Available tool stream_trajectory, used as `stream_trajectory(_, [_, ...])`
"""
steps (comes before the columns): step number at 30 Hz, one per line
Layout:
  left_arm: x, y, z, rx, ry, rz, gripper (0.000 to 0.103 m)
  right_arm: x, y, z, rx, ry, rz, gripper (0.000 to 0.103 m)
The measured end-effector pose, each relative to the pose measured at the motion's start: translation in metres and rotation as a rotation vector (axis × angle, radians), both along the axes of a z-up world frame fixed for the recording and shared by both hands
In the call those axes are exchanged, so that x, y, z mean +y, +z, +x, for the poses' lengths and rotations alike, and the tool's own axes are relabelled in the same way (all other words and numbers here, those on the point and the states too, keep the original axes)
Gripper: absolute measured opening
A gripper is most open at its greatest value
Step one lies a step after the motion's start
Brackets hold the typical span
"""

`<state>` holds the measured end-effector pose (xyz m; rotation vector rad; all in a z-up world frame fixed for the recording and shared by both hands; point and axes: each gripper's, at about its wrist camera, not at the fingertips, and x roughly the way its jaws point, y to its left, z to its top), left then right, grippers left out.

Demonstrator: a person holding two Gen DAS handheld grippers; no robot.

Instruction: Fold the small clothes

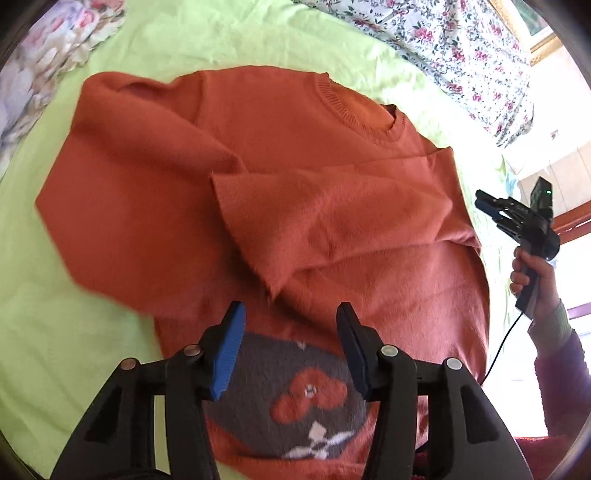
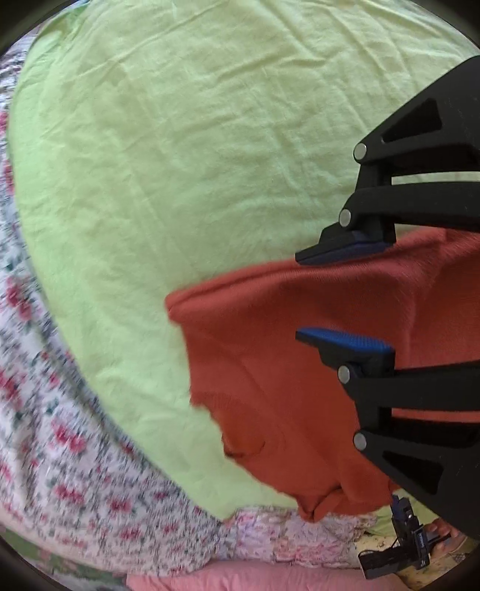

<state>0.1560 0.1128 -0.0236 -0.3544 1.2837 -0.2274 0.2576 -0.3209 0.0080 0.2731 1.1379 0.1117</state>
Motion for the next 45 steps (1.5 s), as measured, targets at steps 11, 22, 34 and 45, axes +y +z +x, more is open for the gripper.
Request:
stream_trajectory(11, [0.017,-0.033,-0.028,0.065,0.195,-0.090,0.052,0.063,0.007,-0.079,0.021,0.126,0.092,0.037])
stream_trajectory(22, [0.040,-0.060,0.002,0.033,0.354,-0.200,0.024,0.124,-0.015,-0.118,0.126,0.260,0.128,0.037])
stream_trajectory(34, [0.090,0.039,-0.043,-0.299,0.391,-0.222,0.005,0.148,-0.005,-0.119,0.118,0.307,0.142,0.037])
stream_trajectory(45, [0.076,0.119,-0.013,-0.479,0.347,-0.391,0.004,0.149,0.011,-0.111,0.072,0.288,0.163,0.037])
